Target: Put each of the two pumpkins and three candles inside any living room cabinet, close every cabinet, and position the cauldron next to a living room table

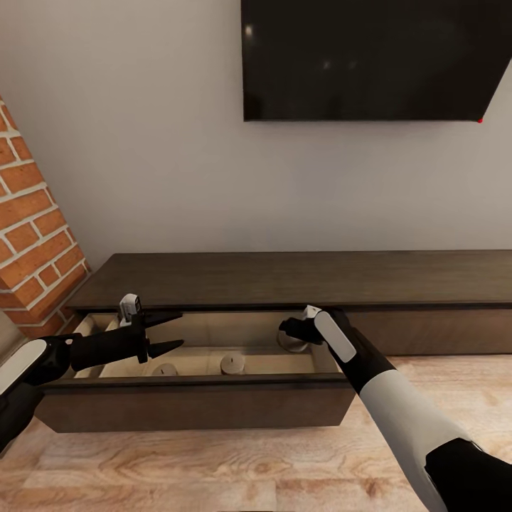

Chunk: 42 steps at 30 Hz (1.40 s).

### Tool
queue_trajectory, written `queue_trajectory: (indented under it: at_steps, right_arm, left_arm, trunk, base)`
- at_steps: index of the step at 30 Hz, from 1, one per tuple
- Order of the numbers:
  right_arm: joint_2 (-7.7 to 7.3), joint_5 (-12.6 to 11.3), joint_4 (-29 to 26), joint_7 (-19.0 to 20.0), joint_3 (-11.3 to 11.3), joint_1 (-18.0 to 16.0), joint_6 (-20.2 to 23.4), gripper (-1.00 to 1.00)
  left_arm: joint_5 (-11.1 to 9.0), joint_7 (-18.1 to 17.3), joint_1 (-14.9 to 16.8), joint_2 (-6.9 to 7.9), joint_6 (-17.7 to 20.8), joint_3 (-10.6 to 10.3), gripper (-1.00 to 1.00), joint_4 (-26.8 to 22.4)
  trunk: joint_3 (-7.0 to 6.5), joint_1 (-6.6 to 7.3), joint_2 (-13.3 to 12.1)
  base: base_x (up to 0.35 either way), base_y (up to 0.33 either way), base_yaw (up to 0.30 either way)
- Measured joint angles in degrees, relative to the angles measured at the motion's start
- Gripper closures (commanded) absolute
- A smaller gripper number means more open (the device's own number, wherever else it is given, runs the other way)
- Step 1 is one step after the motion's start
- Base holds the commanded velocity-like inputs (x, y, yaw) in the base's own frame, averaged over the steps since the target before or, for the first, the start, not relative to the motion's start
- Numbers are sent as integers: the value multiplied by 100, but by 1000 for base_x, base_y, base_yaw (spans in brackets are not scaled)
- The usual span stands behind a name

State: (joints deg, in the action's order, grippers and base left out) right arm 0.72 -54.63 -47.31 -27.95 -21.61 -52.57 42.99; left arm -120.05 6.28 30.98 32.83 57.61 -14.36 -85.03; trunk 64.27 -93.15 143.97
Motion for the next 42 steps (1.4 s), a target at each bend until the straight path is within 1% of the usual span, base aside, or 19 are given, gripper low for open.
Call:
queue_trajectory:
  at_steps: [2, 4, 5, 8, 10, 11, 14, 15, 21, 22, 23, 26, 27, 33, 36, 42]
  right_arm:
    - [0, -1, 1, -1, -46, 2, 0, 100]
    - [23, -24, 5, -4, -169, 1, -14, 100]
    - [74, -40, 64, -3, -214, 4, -32, 100]
    - [231, -26, 343, -3, -257, 3, -90, 100]
    - [362, -32, 449, -2, -268, 1, -117, 100]
    - [454, -37, 488, -2, -272, 2, -126, 100]
    - [541, 11, 524, -4, -273, 0, -184, 100]
    - [550, 16, 529, -4, -273, 1, -210, 100]
    - [561, 60, 558, 8, -272, -2, -688, 100]
    - [561, 107, 565, 6, -272, -1, -724, 100]
    - [562, 215, 573, 8, -271, -2, -753, 100]
    - [562, 291, 584, 9, -271, -2, -781, 100]
    - [563, 301, 586, 9, -271, -2, -785, 100]
    - [557, 331, 597, 4, -271, 2, -828, 100]
    - [555, 326, 598, 7, -271, -2, -992, 100]
    - [546, 328, 599, 5, -271, 1, -1169, 100]
  left_arm:
    - [0, 0, 0, 0, 0, -3, -100, -1]
    - [0, 0, 0, 0, 0, -1, -100, -1]
    - [5, 0, 0, 0, 0, -2, -100, -1]
    - [5, 0, 0, 0, 0, -4, -100, -1]
    - [5, 0, 0, -3, 0, -2, -100, -1]
    - [5, 0, 0, -6, 0, -1, -100, -1]
    - [5, 0, 0, -8, 0, -5, -100, -1]
    - [5, 0, 0, -8, 0, -7, -100, -1]
    - [1, 0, 0, -9, 0, -31, -100, -1]
    - [0, 0, 0, -9, 0, -39, -100, -1]
    - [0, 0, 0, -9, 0, -45, -100, -1]
    - [0, 0, 0, -9, 0, -51, -100, -1]
    - [0, 0, 0, -9, 0, -51, -100, -1]
    - [5, 0, 0, -9, 0, -52, -100, -1]
    - [0, 0, 0, -9, 0, -53, -100, -1]
    - [0, 0, 0, -9, 0, -53, -100, -1]
  trunk:
    - [0, 0, 0]
    - [0, 0, 0]
    - [22, -4, 0]
    - [89, -11, 4]
    - [133, -16, 7]
    - [155, -19, 9]
    - [221, -26, 13]
    - [243, -29, 14]
    - [244, -28, 15]
    - [244, -28, 15]
    - [244, -28, 15]
    - [244, -28, 15]
    - [244, -28, 15]
    - [376, -44, 22]
    - [377, -44, 23]
    - [377, -44, 23]
  base:
    - [0, 0, 0]
    - [0, 0, 0]
    - [0, 0, 0]
    - [0, 0, 0]
    - [0, 0, 0]
    - [0, 0, 0]
    - [0, 0, 0]
    - [0, 0, 0]
    - [0, 0, 0]
    - [0, 0, 0]
    - [0, 0, 0]
    - [0, 0, 0]
    - [0, 0, 0]
    - [0, 0, 0]
    - [0, 0, 0]
    - [0, 0, 0]
